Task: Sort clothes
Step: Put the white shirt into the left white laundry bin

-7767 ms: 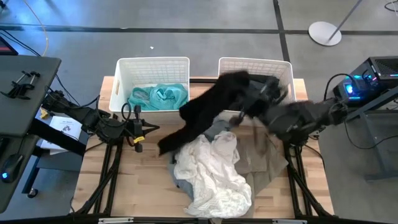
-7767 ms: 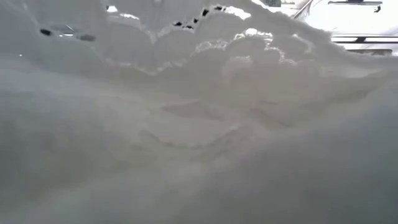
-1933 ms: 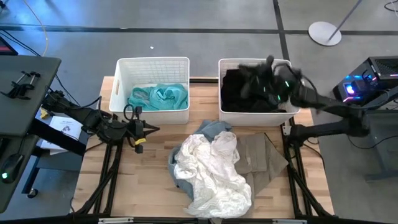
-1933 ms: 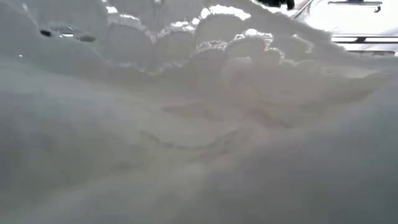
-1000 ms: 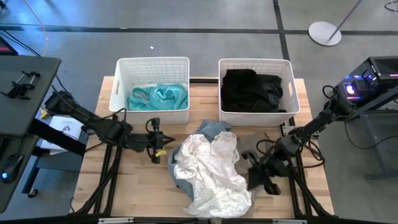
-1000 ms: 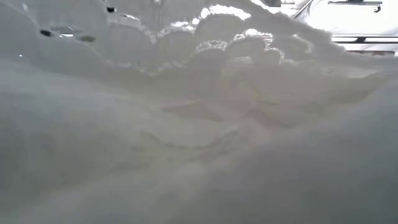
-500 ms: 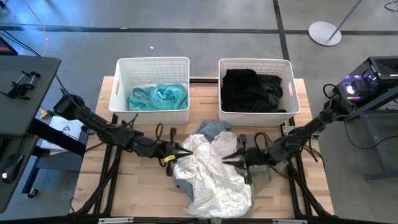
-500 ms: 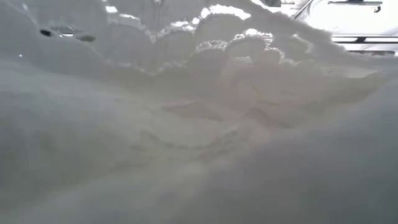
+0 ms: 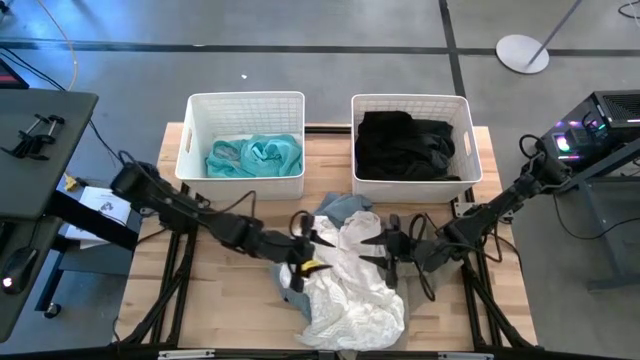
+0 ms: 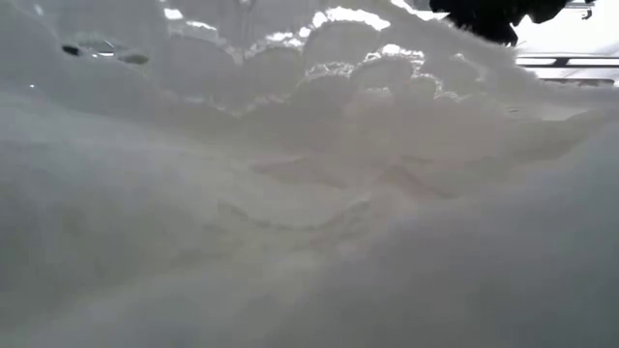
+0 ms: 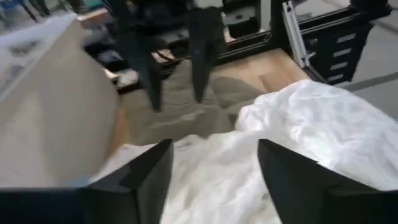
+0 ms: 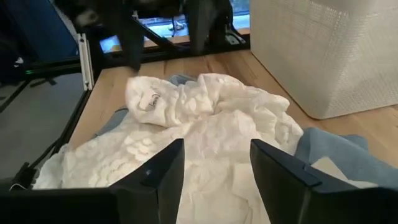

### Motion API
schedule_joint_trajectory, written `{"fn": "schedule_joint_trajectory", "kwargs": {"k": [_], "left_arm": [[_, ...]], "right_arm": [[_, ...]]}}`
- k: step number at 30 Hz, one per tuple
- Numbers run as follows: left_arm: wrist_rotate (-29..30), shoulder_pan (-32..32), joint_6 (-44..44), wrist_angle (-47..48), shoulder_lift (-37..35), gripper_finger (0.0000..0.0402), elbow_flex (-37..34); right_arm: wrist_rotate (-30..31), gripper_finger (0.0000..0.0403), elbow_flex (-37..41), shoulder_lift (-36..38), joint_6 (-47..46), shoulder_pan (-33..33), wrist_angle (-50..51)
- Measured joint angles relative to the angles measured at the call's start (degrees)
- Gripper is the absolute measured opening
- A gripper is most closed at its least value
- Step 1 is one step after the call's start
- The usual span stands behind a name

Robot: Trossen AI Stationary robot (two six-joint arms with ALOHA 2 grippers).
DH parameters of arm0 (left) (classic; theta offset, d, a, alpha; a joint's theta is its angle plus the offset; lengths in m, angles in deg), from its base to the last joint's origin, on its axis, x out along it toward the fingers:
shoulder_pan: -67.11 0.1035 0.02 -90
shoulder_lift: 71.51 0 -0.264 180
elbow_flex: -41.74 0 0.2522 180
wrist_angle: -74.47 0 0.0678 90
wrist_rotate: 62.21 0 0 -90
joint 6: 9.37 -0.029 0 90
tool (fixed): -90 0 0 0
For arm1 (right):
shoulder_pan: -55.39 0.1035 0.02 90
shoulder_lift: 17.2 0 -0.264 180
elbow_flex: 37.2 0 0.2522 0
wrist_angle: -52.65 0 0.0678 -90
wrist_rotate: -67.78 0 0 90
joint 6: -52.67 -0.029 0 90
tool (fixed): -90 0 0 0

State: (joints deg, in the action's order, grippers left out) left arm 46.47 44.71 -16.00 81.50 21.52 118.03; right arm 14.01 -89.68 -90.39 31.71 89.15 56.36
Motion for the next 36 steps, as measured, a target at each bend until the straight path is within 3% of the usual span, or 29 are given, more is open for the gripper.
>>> {"fn": "schedule_joint_trajectory", "kwargs": {"k": [3,8,13,19,24,31,33,36], "left_arm": [[0.07,0.94,5.8,-4.47,5.2,0.0261,-0.04],[-0.06,3.01,4.62,-10.07,13.06,0.0273,-0.04],[-7.42,3.8,3.58,-7.56,17.67,0.0274,-0.03],[-7.97,4.83,3.54,0.07,19.47,0.0263,0.45],[-8.9,5.41,0.8,4.51,19.45,0.0199,0.46],[-5.31,5.94,-3.79,4.91,19.13,0.0035,0.23],[-2.33,6.0,-4.34,5.34,18.12,0.0014,0.1],[6.2,5.55,-6.34,7.01,14.96,0.0016,-0.34]], "right_arm": [[0.0,0.0174,-0.02,0.0,-0.02,0.02,-0.03],[-0.23,0.0174,0.0,-0.02,-0.04,0.02,0.07],[-0.42,0.0174,0.0,-0.04,0.27,0.02,0.16],[0.95,0.0174,0.0,-0.04,0.36,0.0,0.38],[1.09,0.0174,0.0,-0.04,0.38,-0.02,0.37],[1.09,0.0174,-0.02,-0.04,-0.05,-0.02,0.38],[1.09,0.0174,-0.01,-0.04,-0.06,-0.02,0.37],[1.09,0.0174,0.0,-0.04,-0.04,-0.02,0.38]]}}
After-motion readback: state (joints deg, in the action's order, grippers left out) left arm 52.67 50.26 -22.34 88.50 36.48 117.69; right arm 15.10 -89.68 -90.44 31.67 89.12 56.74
